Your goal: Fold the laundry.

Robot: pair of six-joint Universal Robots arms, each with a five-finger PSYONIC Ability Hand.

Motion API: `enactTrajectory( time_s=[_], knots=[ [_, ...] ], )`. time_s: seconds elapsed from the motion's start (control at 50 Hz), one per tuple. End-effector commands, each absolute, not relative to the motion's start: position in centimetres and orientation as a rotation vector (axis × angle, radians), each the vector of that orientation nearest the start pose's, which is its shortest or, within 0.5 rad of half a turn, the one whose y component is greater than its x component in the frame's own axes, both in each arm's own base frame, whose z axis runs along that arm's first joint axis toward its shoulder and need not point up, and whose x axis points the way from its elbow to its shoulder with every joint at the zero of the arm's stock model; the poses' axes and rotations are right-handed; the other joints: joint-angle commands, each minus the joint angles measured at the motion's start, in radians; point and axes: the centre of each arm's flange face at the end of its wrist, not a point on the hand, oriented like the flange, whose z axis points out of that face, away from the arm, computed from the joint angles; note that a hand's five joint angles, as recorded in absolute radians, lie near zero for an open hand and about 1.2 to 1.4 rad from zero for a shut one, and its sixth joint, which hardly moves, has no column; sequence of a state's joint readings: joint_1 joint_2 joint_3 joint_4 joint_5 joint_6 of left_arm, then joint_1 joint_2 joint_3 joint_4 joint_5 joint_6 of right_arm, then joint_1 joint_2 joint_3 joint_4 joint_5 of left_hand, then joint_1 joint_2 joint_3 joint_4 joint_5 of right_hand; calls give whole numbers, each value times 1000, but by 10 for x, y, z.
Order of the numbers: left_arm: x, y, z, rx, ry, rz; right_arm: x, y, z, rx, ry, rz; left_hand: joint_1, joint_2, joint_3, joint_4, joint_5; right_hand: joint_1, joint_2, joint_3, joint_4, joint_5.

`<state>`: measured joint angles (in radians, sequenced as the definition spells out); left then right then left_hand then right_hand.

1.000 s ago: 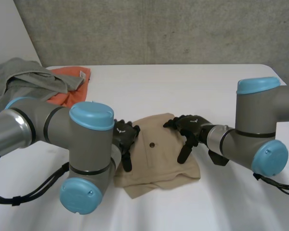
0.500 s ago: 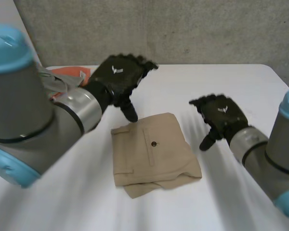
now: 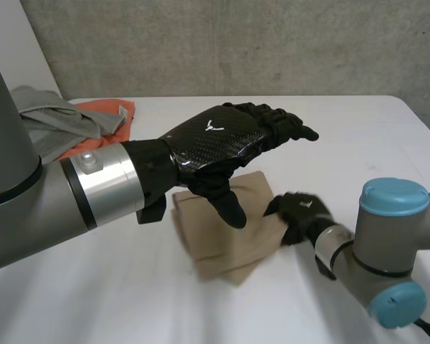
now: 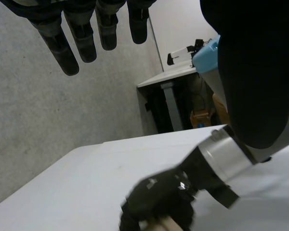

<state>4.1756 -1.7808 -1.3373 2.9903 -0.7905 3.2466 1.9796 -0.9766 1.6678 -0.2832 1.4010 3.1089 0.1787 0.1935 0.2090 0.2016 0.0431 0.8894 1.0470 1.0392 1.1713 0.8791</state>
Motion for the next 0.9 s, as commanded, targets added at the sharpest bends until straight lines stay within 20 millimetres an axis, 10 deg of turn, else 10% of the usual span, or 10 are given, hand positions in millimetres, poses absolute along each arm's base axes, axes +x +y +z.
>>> enactTrajectory(
  time_s=[0.02,0.44,0.58,0.64,0.9],
  knots=[
    [-330,-174,299,-1147,-1473,1349,271,-294,138,-532,2202,-1731,17,2,-13,-6,-22,507,349,357,225,343],
    [-332,-178,304,-1135,-1477,1390,53,-529,149,57,2430,-2083,11,-3,-19,-12,-28,507,349,357,225,343],
    [-334,-177,301,-1126,-1502,1398,27,-545,132,78,2449,-2102,17,2,-13,-6,-22,507,349,357,225,343],
    [-335,-180,300,-1112,-1524,1422,25,-544,132,85,2466,-2081,20,5,-10,-3,-19,-715,-872,-865,-997,-879],
    [-326,-215,321,-969,-1625,1681,50,-516,200,-223,2444,-2095,20,5,-10,-3,-19,-715,-872,-865,-997,-879]
  ],
)
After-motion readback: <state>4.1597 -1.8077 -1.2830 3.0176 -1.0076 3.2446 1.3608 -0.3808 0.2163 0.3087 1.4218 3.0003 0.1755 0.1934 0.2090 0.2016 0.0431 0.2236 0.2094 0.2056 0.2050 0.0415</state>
